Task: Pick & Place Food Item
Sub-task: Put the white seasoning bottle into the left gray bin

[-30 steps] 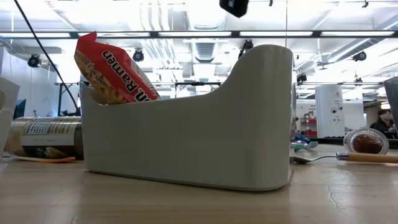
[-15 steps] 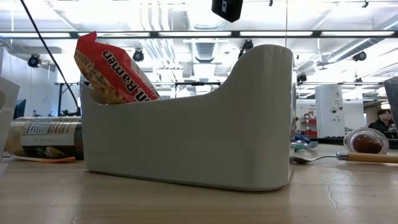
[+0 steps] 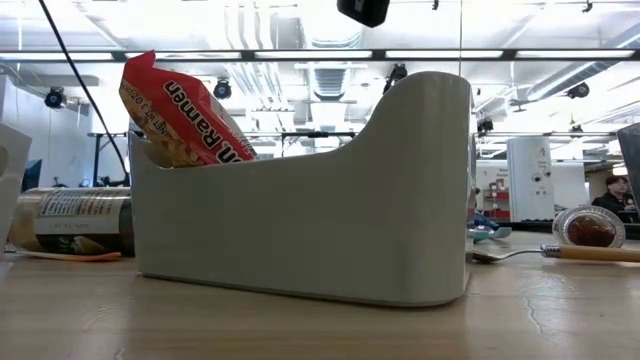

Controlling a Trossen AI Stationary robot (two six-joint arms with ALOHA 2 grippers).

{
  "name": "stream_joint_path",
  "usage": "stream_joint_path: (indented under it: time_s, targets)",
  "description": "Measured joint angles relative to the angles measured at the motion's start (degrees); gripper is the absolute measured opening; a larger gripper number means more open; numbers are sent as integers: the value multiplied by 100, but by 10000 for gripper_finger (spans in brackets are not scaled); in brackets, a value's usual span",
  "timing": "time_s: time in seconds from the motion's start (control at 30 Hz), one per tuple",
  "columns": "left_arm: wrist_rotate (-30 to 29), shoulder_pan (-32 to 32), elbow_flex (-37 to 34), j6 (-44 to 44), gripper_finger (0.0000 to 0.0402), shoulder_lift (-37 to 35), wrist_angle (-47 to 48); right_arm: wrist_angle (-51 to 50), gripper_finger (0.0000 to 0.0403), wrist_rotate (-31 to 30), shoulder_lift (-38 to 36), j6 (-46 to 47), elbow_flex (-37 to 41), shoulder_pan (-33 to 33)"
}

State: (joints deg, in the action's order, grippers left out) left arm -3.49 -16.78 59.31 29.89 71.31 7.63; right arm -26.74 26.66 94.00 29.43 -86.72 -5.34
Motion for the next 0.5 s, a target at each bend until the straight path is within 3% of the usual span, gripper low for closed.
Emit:
stream_joint_path:
  time_s: [0.13, 0.37, 0.5]
  targets:
    - [60, 0, 0, 35, 283, 0, -19, 11, 191, 59, 0, 43, 4, 0]
    - [260, 4, 2, 33, 199, 0, -37, 6, 191, 108, 0, 43, 7, -2]
    - [288, 4, 2, 17, 195, 0, -53, 8, 191, 108, 0, 43, 7, -4]
